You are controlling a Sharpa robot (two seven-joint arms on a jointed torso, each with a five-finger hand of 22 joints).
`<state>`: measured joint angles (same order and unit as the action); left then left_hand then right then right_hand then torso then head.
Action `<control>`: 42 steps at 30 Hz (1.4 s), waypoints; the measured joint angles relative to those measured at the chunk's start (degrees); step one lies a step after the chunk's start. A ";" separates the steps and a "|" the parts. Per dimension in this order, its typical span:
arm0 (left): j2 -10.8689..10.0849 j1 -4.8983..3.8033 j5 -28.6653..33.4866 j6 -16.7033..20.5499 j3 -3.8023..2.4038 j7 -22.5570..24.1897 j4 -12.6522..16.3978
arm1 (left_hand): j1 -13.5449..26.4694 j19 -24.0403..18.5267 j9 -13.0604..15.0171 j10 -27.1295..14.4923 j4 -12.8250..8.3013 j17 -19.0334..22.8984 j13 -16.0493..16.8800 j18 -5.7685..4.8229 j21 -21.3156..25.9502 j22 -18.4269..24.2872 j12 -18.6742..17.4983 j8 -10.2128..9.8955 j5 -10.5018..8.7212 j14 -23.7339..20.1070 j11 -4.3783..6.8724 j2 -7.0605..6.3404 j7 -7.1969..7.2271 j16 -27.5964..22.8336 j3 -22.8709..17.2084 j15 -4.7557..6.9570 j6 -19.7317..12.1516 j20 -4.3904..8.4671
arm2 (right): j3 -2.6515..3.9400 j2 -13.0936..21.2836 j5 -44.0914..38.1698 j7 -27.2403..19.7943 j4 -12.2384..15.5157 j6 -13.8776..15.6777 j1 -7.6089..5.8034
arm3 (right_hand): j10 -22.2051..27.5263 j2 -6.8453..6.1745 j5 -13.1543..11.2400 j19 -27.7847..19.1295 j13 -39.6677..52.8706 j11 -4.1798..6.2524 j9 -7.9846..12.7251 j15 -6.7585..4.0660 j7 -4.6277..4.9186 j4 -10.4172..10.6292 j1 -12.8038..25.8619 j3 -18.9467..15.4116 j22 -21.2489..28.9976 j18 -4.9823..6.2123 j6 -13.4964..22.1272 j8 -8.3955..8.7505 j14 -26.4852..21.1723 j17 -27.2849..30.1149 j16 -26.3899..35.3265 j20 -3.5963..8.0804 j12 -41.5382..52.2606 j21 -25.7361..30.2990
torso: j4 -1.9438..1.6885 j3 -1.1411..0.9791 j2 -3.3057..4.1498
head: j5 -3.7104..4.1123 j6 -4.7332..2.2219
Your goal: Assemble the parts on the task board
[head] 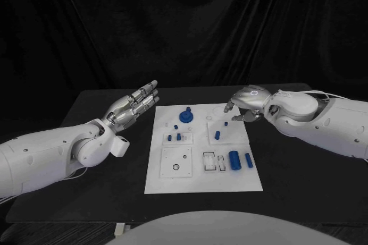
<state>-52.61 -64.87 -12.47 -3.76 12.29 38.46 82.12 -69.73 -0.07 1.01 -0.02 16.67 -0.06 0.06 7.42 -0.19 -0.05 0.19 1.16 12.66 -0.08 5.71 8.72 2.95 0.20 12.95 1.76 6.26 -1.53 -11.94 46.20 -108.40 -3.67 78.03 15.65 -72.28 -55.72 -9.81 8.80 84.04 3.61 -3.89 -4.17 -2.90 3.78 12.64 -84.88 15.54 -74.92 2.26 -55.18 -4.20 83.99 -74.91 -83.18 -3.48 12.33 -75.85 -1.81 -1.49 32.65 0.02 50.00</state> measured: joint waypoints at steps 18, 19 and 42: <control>-0.35 0.18 0.73 -0.79 -0.02 0.21 0.78 | -4.24 0.06 0.01 0.03 0.00 -0.03 0.01 0.26 0.00 -0.01 0.00 0.00 5.47 0.10 0.22 1.70 1.36 0.00 0.47 -2.59 -0.11 -4.08 | 0.00 -2.85 1.35 -1.64 -5.36 -1.66 2.51 | -5.37 -1.21 -2.21 0.00 0.09 0.34 0.18 0.41 -0.21 -0.71 1.20 3.52 0.01 0.00 0.21 0.00 -0.01 0.00 0.00 0.00 -2.35 0.30 | -0.04 0.15 -0.07 | 0.79 0.00; -0.35 0.18 0.74 -0.84 -0.02 0.21 0.78 | -4.31 0.01 0.01 0.03 0.00 -0.03 0.01 0.60 0.00 -0.01 0.00 0.00 5.71 0.10 0.22 1.71 1.36 0.00 0.47 -2.59 -0.11 -4.13 | 0.00 -2.99 1.39 -1.74 -5.55 -1.64 2.56 | -5.37 -1.21 -2.21 0.00 0.09 0.34 0.18 0.41 -0.21 -0.71 1.20 3.52 0.01 0.00 0.21 0.00 -0.01 0.00 0.00 0.00 -2.35 0.30 | -0.02 0.14 -0.07 | 0.76 0.00; -0.52 0.53 0.88 -1.46 0.00 0.30 0.21 | -10.27 0.00 0.34 1.44 -1.29 0.02 0.54 2.37 0.00 -0.15 1.08 0.00 13.49 0.20 -3.90 2.54 -1.76 0.00 -0.01 -4.54 3.00 -8.02 | 0.02 -6.23 1.69 -3.34 -9.58 -1.19 4.01 | -7.63 -1.21 -0.22 0.00 0.20 0.76 -0.52 0.41 0.17 -0.71 1.20 4.79 0.01 0.00 -1.67 -0.54 -0.01 0.00 -0.01 0.00 -3.02 0.30 | -0.02 0.13 -0.09 | 0.52 0.00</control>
<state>-53.13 -64.34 -11.60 -5.22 12.29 38.76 82.33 -80.00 -0.07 1.34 1.42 15.38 -0.05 0.60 9.79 -0.20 -0.20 1.27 1.16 26.15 0.13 1.81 11.26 1.18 0.21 12.94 -2.77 9.27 -9.56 -11.92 39.96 -106.71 -7.01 68.45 14.46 -68.28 -63.35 -11.02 8.58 84.04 3.81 -3.13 -4.69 -2.49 3.94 11.93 -83.68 20.33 -74.91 2.26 -56.85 -4.74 83.99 -74.91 -83.18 -3.48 9.31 -75.55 -1.83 -1.36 32.56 0.54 50.00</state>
